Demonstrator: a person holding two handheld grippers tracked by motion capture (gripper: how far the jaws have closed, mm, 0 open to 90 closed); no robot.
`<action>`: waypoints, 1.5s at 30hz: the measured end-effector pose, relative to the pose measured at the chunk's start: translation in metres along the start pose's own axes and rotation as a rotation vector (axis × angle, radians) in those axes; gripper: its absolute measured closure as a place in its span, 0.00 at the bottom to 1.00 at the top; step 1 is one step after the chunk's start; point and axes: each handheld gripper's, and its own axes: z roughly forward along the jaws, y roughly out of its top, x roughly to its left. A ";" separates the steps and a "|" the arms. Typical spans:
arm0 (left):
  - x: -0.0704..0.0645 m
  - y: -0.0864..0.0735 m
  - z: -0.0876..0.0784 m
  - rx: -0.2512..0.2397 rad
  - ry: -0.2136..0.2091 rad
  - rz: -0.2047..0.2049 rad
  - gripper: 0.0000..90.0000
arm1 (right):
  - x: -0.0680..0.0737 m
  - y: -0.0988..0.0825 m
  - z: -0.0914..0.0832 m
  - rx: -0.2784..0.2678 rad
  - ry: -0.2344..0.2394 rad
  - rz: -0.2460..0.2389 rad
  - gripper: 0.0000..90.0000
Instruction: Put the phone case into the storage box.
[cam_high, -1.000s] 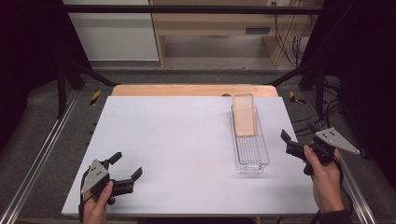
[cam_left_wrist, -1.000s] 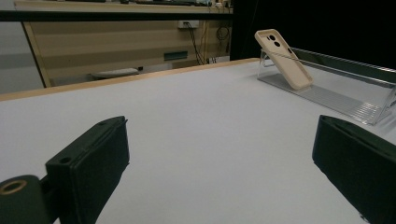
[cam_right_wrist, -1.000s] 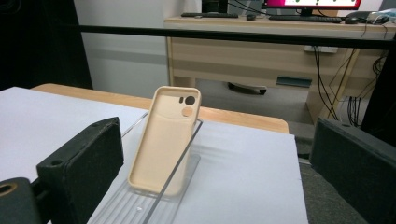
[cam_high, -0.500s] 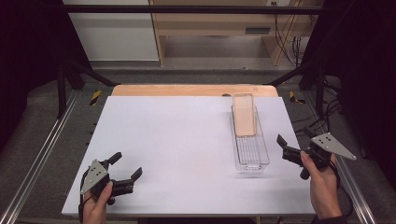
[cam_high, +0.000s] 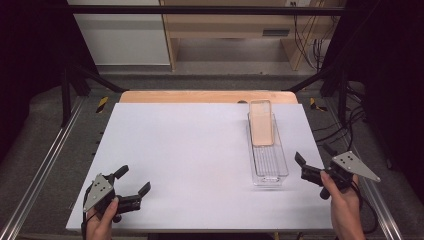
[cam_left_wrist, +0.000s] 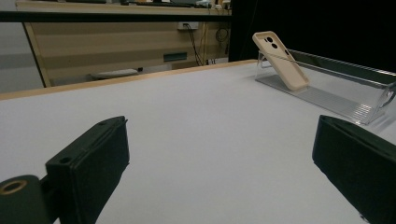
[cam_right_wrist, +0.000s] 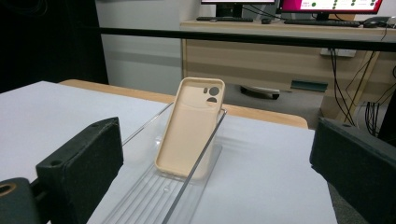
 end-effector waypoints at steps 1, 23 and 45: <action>0.000 0.000 -0.001 0.000 0.000 -0.002 0.04 | 0.000 -0.002 -0.001 -0.004 0.000 0.000 0.03; 0.000 -0.001 -0.001 0.003 -0.001 -0.001 0.04 | 0.014 -0.036 -0.010 -0.032 0.019 -0.012 0.03; 0.000 -0.001 0.000 0.002 -0.001 0.000 0.04 | 0.030 -0.053 -0.001 -0.056 0.079 -0.020 0.03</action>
